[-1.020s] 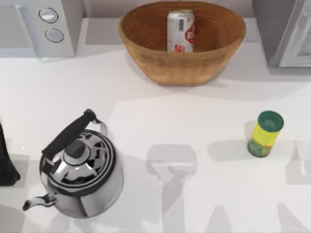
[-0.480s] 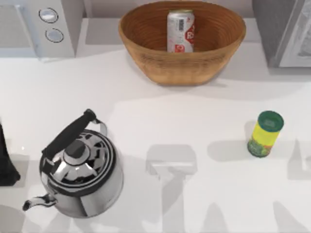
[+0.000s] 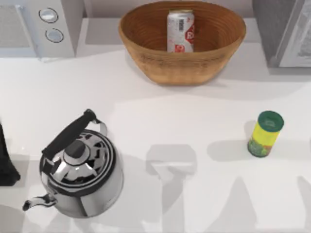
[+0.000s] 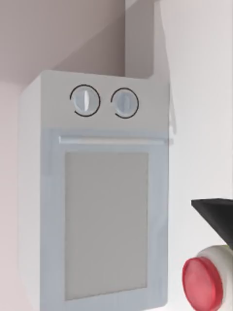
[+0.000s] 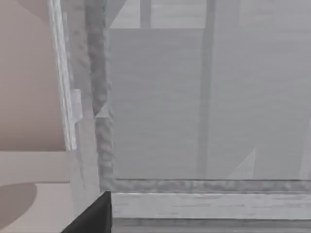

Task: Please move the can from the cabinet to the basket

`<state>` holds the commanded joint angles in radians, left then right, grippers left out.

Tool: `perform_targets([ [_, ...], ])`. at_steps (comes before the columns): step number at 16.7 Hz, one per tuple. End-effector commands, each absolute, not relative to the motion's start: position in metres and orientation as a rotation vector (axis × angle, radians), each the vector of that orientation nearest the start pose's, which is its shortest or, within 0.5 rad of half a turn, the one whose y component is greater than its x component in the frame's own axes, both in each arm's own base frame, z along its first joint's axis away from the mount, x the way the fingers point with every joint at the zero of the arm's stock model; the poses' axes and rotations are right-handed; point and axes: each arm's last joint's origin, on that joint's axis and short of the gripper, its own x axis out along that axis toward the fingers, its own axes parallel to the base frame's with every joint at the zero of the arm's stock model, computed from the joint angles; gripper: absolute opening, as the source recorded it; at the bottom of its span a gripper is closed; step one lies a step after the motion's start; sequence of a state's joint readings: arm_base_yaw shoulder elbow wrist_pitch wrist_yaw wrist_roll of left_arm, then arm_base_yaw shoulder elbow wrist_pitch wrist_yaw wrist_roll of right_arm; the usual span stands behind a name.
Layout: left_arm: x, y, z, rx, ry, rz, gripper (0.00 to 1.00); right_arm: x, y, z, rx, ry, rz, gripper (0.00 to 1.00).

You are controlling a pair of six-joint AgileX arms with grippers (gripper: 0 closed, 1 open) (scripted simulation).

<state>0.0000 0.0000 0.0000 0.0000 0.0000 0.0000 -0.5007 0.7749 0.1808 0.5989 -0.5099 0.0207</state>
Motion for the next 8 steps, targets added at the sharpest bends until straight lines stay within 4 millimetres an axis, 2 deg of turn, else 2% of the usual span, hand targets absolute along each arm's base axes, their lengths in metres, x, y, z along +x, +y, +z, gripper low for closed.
perform_targets([
  [4,0.106,-0.001,0.160,0.000,0.000,0.000,1.00,0.168,-0.122,0.191,0.012,0.006,0.008,1.00],
  [8,0.106,-0.001,0.160,0.000,0.000,0.000,1.00,0.164,-0.171,0.175,0.008,0.003,0.004,1.00],
])
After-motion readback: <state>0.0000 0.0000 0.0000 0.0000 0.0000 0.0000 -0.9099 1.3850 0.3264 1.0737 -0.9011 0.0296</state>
